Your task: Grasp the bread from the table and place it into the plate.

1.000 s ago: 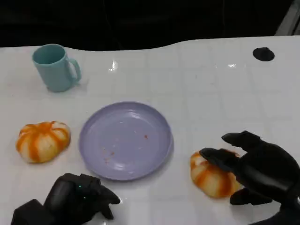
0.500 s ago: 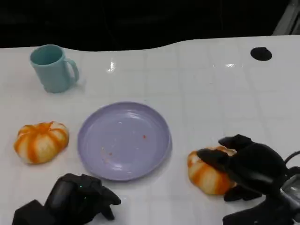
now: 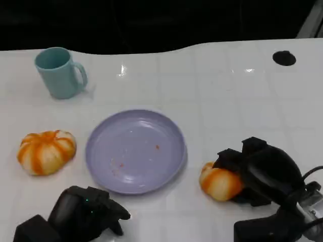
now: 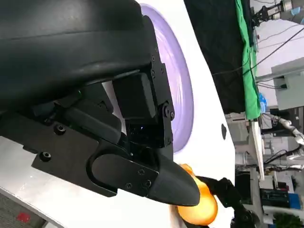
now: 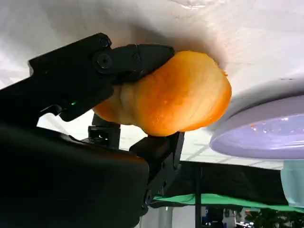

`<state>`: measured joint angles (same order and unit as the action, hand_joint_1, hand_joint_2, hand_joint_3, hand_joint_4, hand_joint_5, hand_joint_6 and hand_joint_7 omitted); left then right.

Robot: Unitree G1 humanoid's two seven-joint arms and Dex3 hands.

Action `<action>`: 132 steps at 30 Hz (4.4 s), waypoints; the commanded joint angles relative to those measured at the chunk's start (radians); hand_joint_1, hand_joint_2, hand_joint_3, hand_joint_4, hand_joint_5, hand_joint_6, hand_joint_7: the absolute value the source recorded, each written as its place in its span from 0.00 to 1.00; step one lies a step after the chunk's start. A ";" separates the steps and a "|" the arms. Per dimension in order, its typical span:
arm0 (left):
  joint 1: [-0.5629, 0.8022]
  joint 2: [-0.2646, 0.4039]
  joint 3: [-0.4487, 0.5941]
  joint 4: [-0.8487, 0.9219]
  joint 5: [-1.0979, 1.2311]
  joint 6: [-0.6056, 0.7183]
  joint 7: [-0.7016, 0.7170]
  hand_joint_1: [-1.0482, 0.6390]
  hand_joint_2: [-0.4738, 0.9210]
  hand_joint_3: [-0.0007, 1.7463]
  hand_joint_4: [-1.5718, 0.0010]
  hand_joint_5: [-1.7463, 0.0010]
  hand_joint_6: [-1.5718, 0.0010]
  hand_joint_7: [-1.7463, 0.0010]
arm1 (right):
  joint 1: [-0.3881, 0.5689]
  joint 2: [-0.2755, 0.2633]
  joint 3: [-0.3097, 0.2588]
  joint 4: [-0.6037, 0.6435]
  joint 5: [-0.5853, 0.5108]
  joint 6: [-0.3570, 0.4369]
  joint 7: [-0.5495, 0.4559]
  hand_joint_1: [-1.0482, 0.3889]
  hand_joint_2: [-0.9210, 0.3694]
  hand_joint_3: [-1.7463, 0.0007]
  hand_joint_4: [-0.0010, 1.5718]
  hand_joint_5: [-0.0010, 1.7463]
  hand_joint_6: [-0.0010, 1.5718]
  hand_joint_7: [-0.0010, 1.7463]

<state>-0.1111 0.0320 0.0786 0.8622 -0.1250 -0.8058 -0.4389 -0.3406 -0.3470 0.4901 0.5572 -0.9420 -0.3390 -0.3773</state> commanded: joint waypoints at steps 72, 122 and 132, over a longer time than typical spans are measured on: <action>0.008 0.000 -0.002 0.047 -0.007 -0.047 -0.004 0.00 1.00 0.07 0.20 0.40 0.06 0.78 | -0.203 0.214 0.064 -0.026 0.235 -0.041 0.281 0.22 0.00 0.87 0.05 0.14 0.17 0.00; 0.006 -0.003 0.010 0.089 -0.026 -0.042 -0.022 0.00 1.00 0.06 0.18 0.40 0.04 0.79 | 0.394 0.216 -0.335 -0.151 1.098 -0.568 0.756 0.47 0.29 0.47 0.40 0.99 0.37 0.83; 0.012 0.002 0.016 0.070 -0.029 -0.040 -0.031 0.00 1.00 0.05 0.17 0.40 0.04 0.79 | 0.390 0.241 -0.402 -0.061 0.945 -0.678 0.656 0.47 0.25 0.55 0.43 0.91 0.42 0.75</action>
<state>-0.1187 0.0164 0.0908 0.9360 -0.1493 -0.8622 -0.4633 0.0476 -0.1069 0.1120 0.4743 0.0356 -0.9776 0.3138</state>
